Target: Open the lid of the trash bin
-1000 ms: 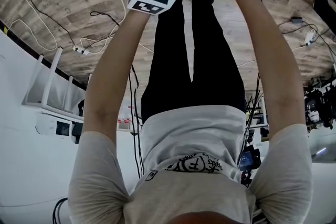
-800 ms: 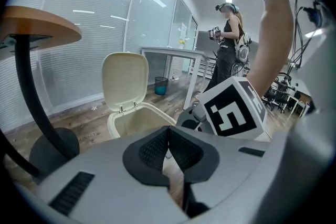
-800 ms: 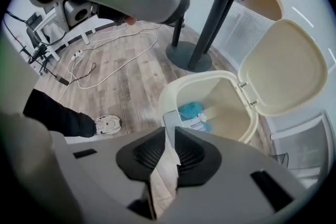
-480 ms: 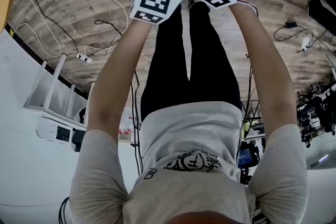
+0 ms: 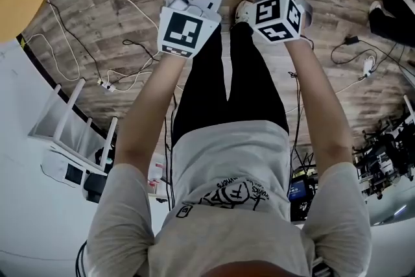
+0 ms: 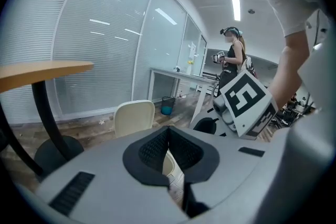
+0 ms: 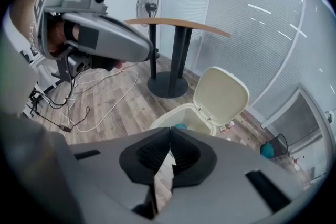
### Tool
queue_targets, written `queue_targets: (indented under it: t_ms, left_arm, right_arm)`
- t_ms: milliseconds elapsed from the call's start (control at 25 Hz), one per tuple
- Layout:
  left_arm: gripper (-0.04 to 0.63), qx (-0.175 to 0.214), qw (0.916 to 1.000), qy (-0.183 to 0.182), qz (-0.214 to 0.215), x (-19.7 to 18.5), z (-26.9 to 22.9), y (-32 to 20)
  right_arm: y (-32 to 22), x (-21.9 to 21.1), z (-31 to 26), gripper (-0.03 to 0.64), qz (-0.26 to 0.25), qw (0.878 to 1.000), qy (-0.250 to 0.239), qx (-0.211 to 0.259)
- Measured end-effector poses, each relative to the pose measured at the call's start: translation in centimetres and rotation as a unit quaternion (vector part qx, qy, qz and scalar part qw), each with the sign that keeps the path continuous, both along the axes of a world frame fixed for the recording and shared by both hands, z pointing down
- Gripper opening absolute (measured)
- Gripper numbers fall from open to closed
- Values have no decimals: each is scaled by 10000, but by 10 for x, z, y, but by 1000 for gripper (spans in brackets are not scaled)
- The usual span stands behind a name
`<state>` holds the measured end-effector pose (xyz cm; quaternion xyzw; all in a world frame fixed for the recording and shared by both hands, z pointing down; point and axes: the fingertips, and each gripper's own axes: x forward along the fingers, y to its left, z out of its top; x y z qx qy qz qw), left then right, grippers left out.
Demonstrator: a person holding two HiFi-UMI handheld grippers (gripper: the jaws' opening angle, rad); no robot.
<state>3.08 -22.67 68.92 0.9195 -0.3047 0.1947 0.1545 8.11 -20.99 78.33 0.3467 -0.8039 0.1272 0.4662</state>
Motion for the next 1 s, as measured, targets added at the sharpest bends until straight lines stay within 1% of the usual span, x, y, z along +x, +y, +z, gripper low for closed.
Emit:
queue_targets:
  t_ms: [40, 200, 400, 560, 760, 920, 1000]
  left_arm:
    - [19, 7, 10000, 22, -48, -2, -8, -1]
    - [20, 53, 9996, 177, -224, -9, -47, -4]
    - [18, 281, 9983, 409, -311, -14, -109, -11]
    - [18, 383, 9974, 492, -359, -17, -155, -8]
    - [18, 466, 9958, 642, -448, -27, -206, -2]
    - [18, 609, 9946, 706, -450, -28, -244, 2]
    - [18, 608, 9943, 750, -461, -27, -260, 8]
  right_arm:
    - [-3, 0, -11, 8, 61, 9999, -104, 46]
    - [-11, 0, -57, 8, 373, 9977, -540, 187]
    - [-21, -1, -124, 8, 614, 9920, -1037, 362]
    - [-21, 1, -178, 6, 823, 9856, -1399, 476]
    - [-13, 4, -237, 6, 1053, 9769, -1734, 666]
    - [-11, 7, -282, 6, 1130, 9696, -1951, 948]
    - [-7, 8, -306, 6, 1183, 9654, -2085, 1022]
